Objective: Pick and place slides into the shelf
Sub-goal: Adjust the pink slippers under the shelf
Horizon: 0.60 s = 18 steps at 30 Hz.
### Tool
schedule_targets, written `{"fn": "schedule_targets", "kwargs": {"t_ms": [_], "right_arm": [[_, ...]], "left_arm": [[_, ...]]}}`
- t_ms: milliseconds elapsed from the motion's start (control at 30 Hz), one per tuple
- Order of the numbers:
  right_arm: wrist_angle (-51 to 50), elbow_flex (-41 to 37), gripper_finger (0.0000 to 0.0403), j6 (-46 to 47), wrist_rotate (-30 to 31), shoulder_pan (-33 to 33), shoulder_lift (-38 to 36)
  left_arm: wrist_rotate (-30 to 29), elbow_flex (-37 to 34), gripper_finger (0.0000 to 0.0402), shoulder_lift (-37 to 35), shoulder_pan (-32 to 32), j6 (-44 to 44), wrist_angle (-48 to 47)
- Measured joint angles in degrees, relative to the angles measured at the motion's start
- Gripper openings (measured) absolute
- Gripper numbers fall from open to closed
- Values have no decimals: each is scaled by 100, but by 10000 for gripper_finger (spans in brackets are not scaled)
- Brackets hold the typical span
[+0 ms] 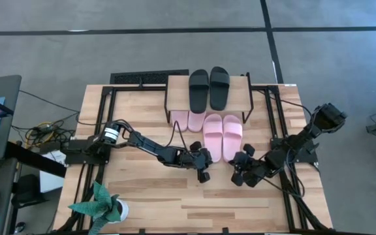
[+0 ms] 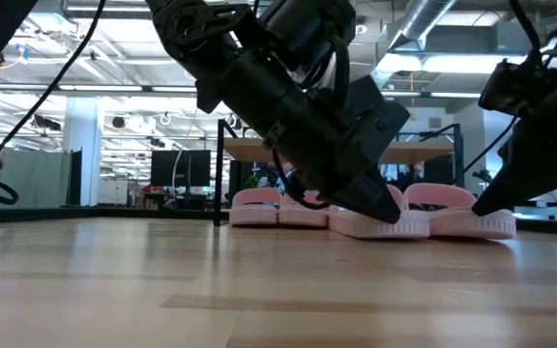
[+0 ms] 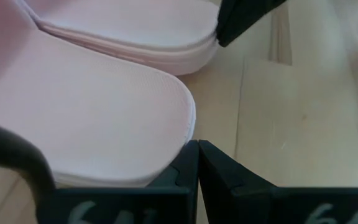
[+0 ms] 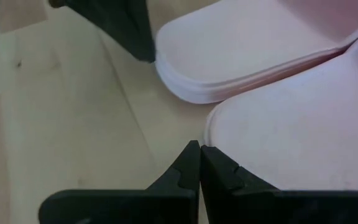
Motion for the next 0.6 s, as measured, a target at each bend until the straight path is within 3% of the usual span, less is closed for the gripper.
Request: {"fn": "schedule_targets", "kwargs": {"t_ms": [200, 600], "right_arm": [[-1, 0, 0, -5, -17, -107, 0], [-153, 0, 0, -2, -51, -290, 0]], "left_arm": [[-333, 0, 0, 0, 37, -104, -31], [-327, 0, 0, 0, 334, -157, -29]]}}
